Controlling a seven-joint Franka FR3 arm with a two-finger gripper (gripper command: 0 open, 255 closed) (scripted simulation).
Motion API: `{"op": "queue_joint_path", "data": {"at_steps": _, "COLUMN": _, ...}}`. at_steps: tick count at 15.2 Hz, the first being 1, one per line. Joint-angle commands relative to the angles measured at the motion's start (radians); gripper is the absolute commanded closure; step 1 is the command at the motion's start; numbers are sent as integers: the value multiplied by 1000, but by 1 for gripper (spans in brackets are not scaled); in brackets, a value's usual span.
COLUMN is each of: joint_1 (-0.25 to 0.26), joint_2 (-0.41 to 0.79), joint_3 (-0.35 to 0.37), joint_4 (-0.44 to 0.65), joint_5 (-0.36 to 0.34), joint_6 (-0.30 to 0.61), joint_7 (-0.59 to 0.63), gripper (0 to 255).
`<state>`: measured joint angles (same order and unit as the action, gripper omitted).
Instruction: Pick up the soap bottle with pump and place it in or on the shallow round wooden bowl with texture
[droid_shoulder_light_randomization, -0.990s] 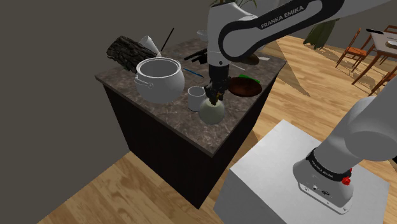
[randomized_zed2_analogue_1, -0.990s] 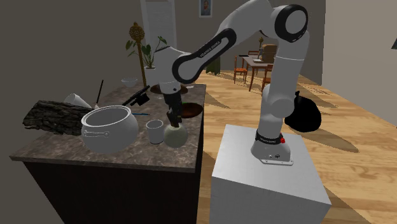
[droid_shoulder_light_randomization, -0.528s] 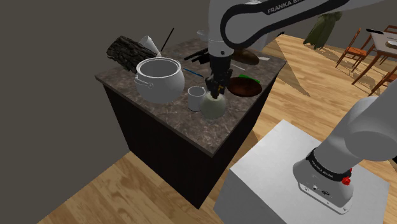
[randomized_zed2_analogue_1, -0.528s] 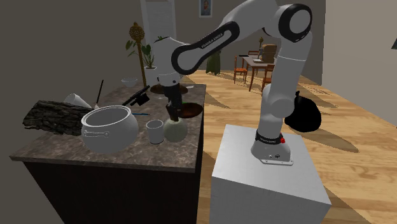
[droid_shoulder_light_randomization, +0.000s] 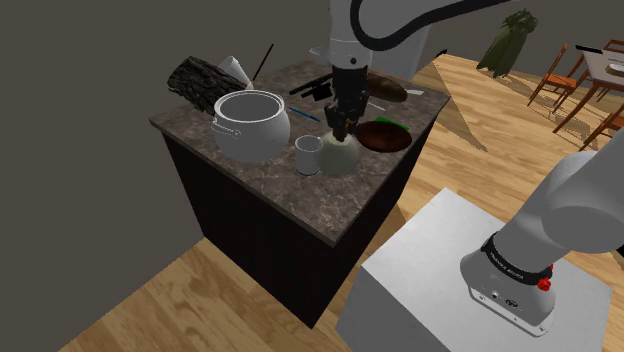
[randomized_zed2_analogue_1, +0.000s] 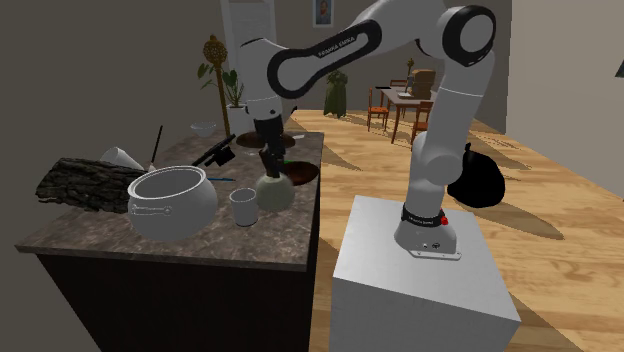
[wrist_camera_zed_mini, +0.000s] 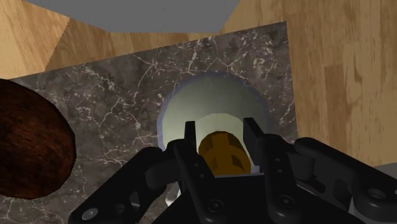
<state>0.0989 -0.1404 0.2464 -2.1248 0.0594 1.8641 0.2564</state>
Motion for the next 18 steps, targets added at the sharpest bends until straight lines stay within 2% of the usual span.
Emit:
{"op": "queue_joint_path", "data": {"at_steps": 1, "joint_1": 1, "joint_2": -8, "joint_3": 0, "joint_4": 18, "joint_5": 2, "joint_6": -26, "joint_7": 1, "gripper": 255}}
{"op": "queue_joint_path", "data": {"at_steps": 7, "joint_1": -1, "joint_2": -22, "joint_3": -3, "joint_4": 85, "joint_5": 3, "joint_6": -106, "joint_7": 1, "gripper": 255}}
{"op": "queue_joint_path", "data": {"at_steps": 18, "joint_1": -117, "joint_2": -49, "joint_3": -161, "joint_4": 114, "joint_5": -55, "joint_6": -168, "joint_7": -257, "gripper": 255}}
